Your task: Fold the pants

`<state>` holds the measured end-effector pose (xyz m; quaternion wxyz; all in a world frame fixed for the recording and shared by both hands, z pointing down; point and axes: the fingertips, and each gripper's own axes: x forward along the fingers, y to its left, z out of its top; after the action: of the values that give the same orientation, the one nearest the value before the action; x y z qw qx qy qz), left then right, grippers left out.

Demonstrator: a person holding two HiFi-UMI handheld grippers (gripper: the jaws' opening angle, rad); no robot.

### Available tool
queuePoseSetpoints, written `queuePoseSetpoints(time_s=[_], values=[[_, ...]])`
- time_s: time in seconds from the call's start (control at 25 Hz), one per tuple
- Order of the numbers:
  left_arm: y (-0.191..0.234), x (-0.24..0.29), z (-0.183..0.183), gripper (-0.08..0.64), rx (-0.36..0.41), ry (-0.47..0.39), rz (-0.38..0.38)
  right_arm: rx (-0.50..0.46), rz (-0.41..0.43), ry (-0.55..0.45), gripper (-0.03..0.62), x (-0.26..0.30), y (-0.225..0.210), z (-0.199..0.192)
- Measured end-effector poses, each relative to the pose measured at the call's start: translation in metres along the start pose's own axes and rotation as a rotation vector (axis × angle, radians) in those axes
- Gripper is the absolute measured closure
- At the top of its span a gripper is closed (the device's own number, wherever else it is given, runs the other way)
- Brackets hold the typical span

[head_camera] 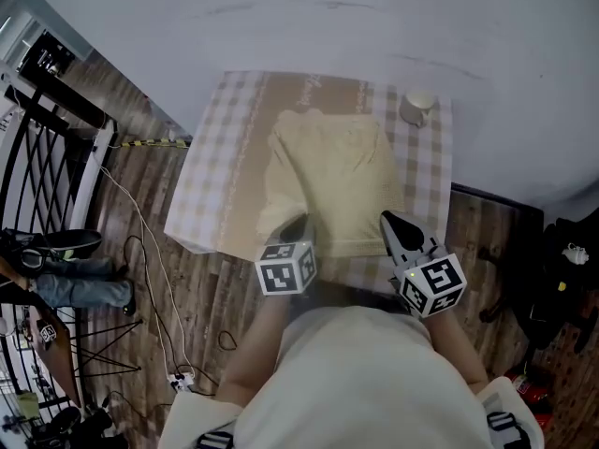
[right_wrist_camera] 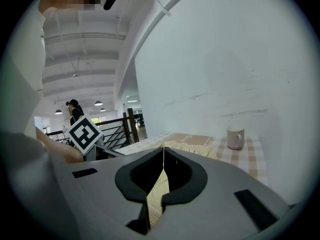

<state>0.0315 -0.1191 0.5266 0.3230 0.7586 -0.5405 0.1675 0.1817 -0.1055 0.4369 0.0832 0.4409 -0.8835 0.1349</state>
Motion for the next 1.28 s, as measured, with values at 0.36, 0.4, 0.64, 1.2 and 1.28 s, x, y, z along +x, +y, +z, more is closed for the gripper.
queuePoseSetpoints(time_s=[0.36, 0.4, 0.64, 1.2, 1.28], values=[[-0.086, 0.023, -0.029, 0.545, 0.048, 0.046, -0.084, 0.011, -0.013, 0.015, 0.591, -0.049, -0.032, -0.016], [-0.095, 0.026, -0.033, 0.545, 0.057, 0.054, -0.093, 0.015, -0.018, 0.017, 0.591, -0.053, -0.036, -0.018], [-0.140, 0.043, -0.052, 0.545, 0.107, 0.117, -0.152, 0.043, -0.030, 0.031, 0.591, -0.069, -0.054, -0.029], [-0.214, 0.068, -0.116, 0.545, 0.336, 0.333, -0.283, 0.076, -0.077, 0.048, 0.591, -0.089, -0.083, -0.043], [-0.218, 0.069, -0.124, 0.545, 0.352, 0.356, -0.293, 0.082, -0.084, 0.048, 0.591, -0.091, -0.086, -0.044]])
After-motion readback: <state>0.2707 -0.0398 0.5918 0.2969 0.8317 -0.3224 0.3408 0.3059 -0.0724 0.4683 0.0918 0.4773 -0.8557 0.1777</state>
